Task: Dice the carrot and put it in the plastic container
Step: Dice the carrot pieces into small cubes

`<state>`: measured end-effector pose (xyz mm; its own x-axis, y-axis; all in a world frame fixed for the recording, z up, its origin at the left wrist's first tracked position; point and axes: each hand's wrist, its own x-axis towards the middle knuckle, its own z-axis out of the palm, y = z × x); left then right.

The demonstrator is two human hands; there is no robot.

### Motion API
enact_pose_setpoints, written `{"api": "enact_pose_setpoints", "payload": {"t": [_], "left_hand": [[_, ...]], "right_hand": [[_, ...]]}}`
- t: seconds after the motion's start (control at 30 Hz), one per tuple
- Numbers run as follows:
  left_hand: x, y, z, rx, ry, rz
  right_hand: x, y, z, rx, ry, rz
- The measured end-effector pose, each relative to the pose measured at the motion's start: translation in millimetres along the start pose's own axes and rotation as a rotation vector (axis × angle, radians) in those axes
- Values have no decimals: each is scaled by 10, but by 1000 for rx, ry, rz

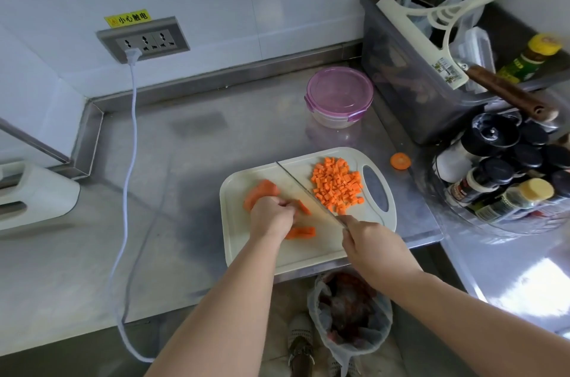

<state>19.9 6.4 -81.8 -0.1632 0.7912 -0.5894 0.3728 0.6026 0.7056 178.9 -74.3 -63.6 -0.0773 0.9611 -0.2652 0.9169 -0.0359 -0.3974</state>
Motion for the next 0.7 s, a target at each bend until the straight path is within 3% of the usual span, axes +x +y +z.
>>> {"api": "enact_pose_setpoints", "payload": {"t": [0.07, 0.17, 0.23, 0.27, 0.4, 0.5, 0.7], "left_hand": [[-87, 45, -192, 12, 35, 85], [-110, 103, -592, -104, 233, 258], [-79, 120, -739, -5, 324, 391], [-98, 140, -738, 90, 261, 458], [-193, 125, -467, 627, -245, 632], [-169, 11, -365, 874, -282, 663], [-136, -96, -301, 824, -305, 631]], "right_hand": [[-82, 75, -41, -96, 65, -95], [-197, 186, -42, -235, 142, -257], [-224, 253, 0, -304, 183, -342], [-225, 260, 16, -331, 193, -378], [-195, 241, 44, -440, 237, -464], [-154, 272, 69, -446, 250, -485], [-77, 356, 79, -471, 220, -523]]}}
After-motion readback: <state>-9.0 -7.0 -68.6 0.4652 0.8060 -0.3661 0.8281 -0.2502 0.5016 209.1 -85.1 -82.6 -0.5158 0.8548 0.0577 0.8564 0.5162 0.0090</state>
